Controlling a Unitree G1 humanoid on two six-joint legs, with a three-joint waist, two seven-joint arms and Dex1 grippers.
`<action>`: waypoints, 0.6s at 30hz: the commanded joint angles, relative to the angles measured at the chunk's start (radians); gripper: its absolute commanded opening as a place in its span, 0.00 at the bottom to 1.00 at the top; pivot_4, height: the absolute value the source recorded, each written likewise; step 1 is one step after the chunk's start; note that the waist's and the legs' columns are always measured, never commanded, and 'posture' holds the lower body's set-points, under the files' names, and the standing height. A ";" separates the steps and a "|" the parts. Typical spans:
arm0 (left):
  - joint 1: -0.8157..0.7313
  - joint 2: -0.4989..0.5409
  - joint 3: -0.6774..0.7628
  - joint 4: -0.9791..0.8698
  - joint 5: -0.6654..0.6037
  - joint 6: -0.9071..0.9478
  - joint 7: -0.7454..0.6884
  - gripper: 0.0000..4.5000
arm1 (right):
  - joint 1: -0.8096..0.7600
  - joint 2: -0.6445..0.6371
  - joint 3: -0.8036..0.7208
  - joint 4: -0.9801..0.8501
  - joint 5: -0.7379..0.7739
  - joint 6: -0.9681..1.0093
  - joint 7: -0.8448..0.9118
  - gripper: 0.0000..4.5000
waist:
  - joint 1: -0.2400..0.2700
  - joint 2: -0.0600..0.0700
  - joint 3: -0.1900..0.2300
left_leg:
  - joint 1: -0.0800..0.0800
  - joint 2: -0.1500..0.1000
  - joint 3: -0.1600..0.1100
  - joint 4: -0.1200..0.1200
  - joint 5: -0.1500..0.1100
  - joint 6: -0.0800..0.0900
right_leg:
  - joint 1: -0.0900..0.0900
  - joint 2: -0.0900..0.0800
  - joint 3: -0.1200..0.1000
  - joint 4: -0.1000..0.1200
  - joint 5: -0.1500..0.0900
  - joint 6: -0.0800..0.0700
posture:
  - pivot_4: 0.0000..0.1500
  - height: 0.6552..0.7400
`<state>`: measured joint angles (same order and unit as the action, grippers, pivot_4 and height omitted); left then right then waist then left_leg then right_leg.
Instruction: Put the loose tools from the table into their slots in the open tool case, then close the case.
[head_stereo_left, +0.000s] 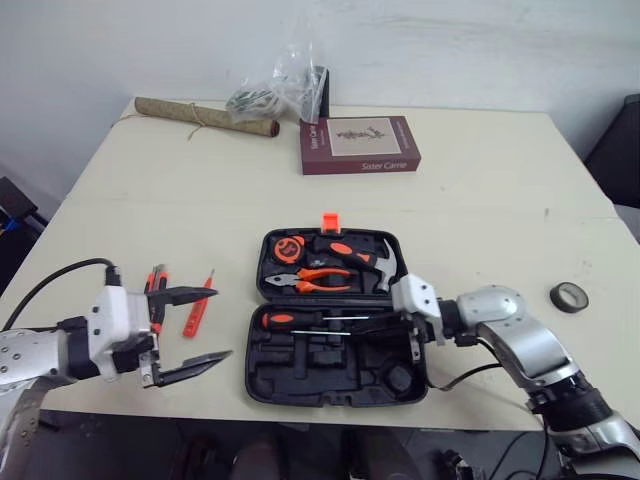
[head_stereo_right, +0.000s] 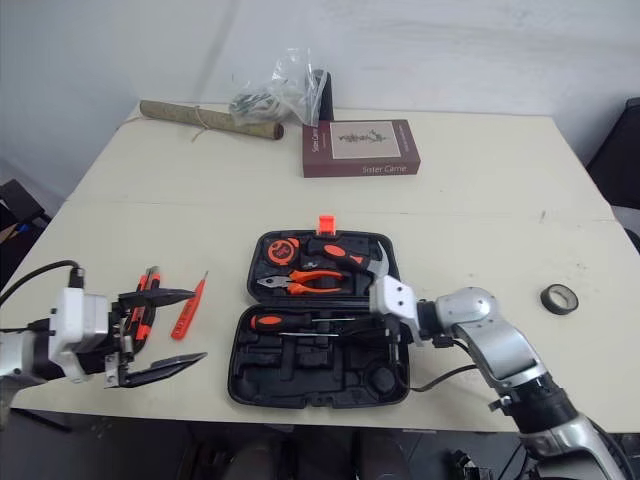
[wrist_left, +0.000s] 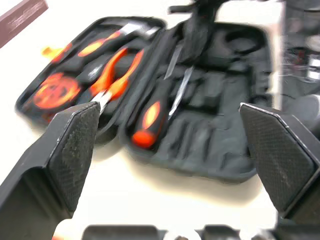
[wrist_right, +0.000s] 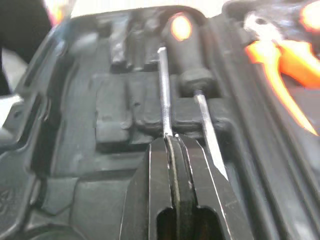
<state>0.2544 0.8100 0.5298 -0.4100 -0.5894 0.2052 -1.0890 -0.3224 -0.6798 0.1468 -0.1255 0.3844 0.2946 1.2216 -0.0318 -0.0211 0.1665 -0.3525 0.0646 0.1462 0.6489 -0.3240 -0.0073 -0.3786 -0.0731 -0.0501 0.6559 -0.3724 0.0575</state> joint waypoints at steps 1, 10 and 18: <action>0.066 -0.021 0.189 0.110 0.001 -0.019 0.033 1.00 | 0.088 -0.126 -0.240 -0.047 0.081 0.034 -0.009 0.42 | 0.003 0.000 0.001 | -0.002 0.000 0.000 0.001 0.001 0.000 | -0.002 0.000 -0.001 0.000 0.000 0.000 | 1.00 1.00; 0.121 0.141 0.514 0.788 0.135 -0.227 0.047 1.00 | 0.374 -0.292 -0.658 0.447 0.002 -0.391 0.093 0.99 | -0.002 -0.006 0.003 | 0.000 -0.001 0.002 0.001 -0.006 0.011 | 0.004 0.000 -0.001 -0.008 0.001 0.003 | 1.00 1.00; 0.065 0.185 0.454 0.953 0.153 -0.237 0.108 1.00 | 0.336 -0.287 -0.718 0.695 0.001 -0.578 0.028 0.99 | -0.024 -0.005 0.004 | 0.001 -0.001 0.003 -0.002 -0.005 0.008 | 0.001 -0.003 -0.001 -0.003 0.001 0.002 | 1.00 1.00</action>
<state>0.3263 0.9946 0.9940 0.5980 -0.4239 -0.0388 -0.9805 0.0440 -0.9672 -0.5316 0.5902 0.3452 -0.2383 1.2554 -0.0556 -0.0265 0.1702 -0.3510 0.0634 0.1485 0.6473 -0.3283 -0.0001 -0.3781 -0.0763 -0.0517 0.6534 -0.3710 0.0600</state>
